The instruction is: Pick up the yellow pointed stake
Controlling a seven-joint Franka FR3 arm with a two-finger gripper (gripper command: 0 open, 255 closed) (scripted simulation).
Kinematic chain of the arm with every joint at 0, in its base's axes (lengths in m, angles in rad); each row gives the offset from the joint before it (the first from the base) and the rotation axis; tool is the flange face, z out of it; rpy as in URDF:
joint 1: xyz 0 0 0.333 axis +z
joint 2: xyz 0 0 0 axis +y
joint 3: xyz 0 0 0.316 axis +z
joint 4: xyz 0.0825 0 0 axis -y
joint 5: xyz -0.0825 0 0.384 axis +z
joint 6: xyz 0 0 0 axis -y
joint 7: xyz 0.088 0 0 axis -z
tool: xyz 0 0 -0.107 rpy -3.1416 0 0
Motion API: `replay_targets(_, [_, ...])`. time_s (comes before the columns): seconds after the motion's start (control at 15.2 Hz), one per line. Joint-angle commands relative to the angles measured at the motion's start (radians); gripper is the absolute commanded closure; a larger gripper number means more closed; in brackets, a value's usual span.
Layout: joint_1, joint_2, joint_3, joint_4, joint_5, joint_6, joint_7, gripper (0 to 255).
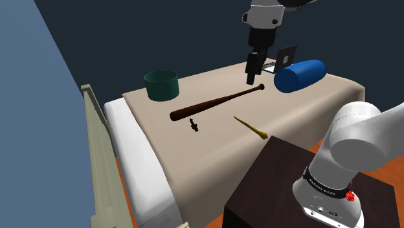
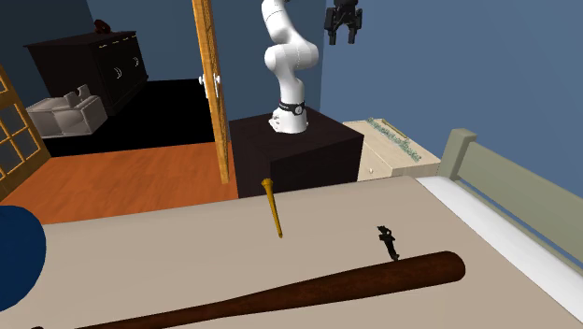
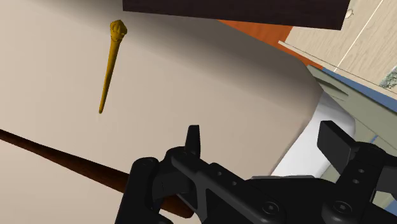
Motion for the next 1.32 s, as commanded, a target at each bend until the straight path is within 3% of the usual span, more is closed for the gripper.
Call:
replay_targets(0.0, [0.0,0.0,0.0,0.0,0.0,0.0,0.0,0])
replay_targets(0.59, [-0.075,0.131,-0.108,-0.148,-0.056,0.269,-0.055,0])
replay_targets(1.25, [-0.145,0.408,-0.237,-0.199,-0.083,0.585,-0.127,0])
